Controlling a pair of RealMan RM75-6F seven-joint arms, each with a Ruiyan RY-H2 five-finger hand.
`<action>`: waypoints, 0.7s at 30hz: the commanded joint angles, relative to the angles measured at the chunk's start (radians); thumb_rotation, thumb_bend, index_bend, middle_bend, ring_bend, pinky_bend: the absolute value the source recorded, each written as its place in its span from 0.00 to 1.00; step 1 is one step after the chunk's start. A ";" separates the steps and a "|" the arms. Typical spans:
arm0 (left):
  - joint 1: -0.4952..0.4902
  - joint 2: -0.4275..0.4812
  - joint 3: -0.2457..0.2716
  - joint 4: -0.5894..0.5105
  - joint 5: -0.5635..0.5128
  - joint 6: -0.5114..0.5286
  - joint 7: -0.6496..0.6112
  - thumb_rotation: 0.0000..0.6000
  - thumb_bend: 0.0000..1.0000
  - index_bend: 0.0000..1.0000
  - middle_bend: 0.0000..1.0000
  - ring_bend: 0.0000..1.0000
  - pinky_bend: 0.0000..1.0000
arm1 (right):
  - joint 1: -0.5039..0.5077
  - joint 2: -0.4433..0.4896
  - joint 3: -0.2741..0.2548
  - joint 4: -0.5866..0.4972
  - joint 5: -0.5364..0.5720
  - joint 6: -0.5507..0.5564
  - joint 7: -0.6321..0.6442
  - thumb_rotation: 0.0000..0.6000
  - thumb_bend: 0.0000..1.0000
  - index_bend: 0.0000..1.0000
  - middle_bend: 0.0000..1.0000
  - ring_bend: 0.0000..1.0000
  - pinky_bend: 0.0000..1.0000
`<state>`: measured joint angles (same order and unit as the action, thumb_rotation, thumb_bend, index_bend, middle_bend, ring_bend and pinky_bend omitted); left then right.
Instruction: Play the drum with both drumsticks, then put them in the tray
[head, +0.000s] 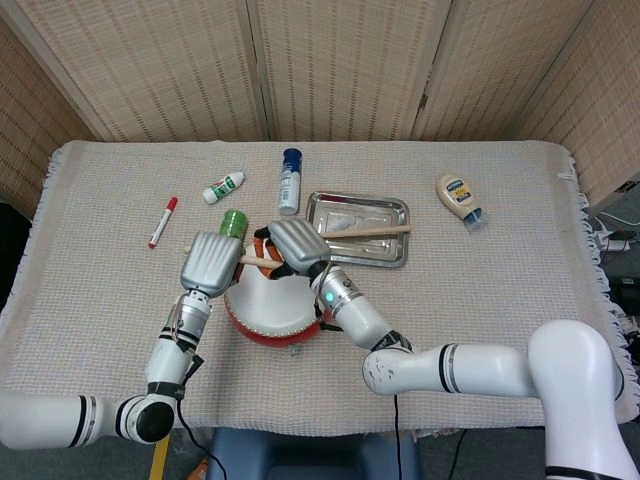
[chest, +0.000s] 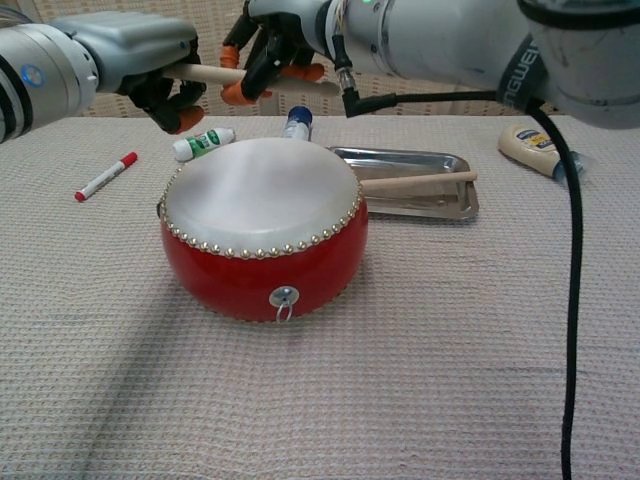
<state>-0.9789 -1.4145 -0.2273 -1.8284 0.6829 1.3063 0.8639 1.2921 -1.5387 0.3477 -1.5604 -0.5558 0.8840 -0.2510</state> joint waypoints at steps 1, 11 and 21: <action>0.002 0.004 -0.001 -0.001 0.004 -0.001 0.000 1.00 0.50 0.30 0.51 0.56 0.90 | -0.016 -0.006 0.003 0.001 -0.034 0.010 0.012 1.00 0.38 1.00 0.90 0.94 1.00; 0.012 0.028 -0.011 -0.019 0.008 -0.009 -0.010 1.00 0.47 0.17 0.36 0.42 0.74 | -0.079 -0.005 0.021 -0.007 -0.154 0.001 0.106 1.00 0.35 1.00 0.92 0.94 1.00; 0.021 0.053 -0.019 -0.035 0.006 -0.020 -0.027 1.00 0.41 0.04 0.17 0.20 0.46 | -0.124 0.004 0.025 -0.001 -0.232 -0.012 0.161 1.00 0.35 1.00 0.92 0.94 1.00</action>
<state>-0.9586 -1.3621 -0.2461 -1.8628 0.6888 1.2867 0.8375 1.1698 -1.5356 0.3731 -1.5626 -0.7865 0.8738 -0.0908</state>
